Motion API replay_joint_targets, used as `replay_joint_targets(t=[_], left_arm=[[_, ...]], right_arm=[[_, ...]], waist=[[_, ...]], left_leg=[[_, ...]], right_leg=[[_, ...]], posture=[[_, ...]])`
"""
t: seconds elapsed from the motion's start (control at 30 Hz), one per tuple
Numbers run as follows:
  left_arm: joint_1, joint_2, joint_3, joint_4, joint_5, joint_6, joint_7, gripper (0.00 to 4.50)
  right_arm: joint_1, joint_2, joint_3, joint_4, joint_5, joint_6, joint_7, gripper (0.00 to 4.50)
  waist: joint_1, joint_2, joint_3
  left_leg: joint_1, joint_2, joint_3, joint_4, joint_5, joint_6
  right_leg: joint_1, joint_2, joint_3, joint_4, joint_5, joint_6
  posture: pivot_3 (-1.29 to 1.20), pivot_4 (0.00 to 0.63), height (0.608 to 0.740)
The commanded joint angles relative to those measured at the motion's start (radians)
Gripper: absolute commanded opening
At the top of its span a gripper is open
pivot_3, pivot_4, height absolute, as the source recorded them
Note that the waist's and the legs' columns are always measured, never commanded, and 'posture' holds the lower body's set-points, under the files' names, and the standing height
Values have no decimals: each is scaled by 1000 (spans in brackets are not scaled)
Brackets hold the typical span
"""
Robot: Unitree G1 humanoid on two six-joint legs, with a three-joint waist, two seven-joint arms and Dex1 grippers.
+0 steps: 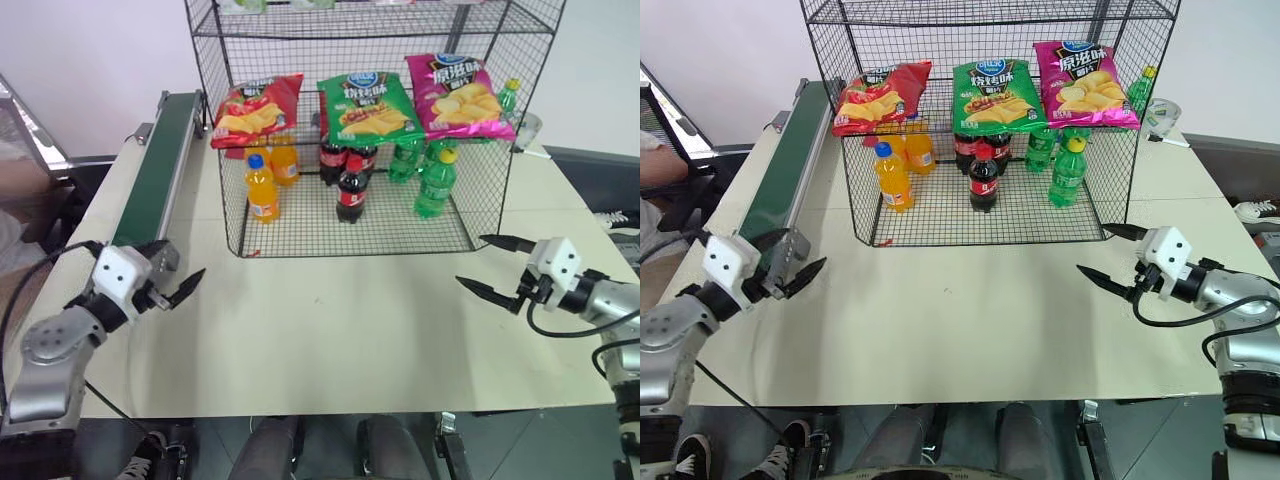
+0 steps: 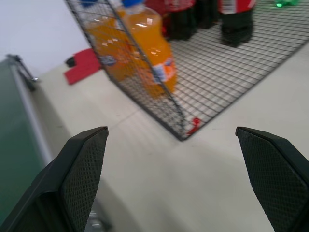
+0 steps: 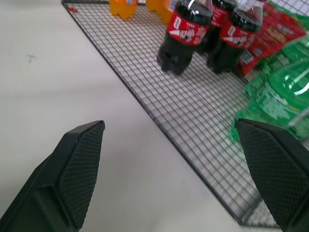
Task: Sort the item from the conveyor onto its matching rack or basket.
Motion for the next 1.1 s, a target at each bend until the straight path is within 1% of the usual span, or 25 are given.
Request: replay_joint_targets(t=[0.03,0.23,0.5,0.57,0.7,1.1], left_arm=[[34,11,41,-33,-21,-16,-12,4445],[81,9,54,-62,-56,4,-28,4445],[105,-1,85,-2,-99,-78,-113,4445],[115,6,99,26,-130,-75,-151,4445],[134,3,109,46,-115,-148,-183,4445],[170,2,116,73,-127,-194,-228,4445]], right_arm=[[20,-49,-69,-16,33,-2,15,4500],[68,-65,-104,-22,37,-6,22,4500],[65,-61,-104,-9,32,-22,13,4500],[68,-61,-107,-7,32,-24,11,4500],[74,-61,-108,-8,31,-26,9,4500],[84,-53,-94,-24,28,-14,6,4500]], waist=[[0,1,0],[0,0,0],[0,1,0],[0,1,0],[0,1,0],[0,1,0]], left_leg=[[0,0,0,0,0,0],[0,0,0,0,0,0],[0,0,0,0,0,0],[0,0,0,0,0,0],[0,1,0,0,0,0],[0,1,0,-1,0,0]], right_leg=[[0,0,0,0,0,0],[0,0,0,-1,0,0],[0,0,0,-1,0,0],[0,0,0,-1,0,0],[0,0,0,-1,0,0],[1,0,0,-3,0,-1]], posture=[[0,150,740],[0,150,740],[0,150,740],[0,150,740],[0,150,740],[0,150,740]])
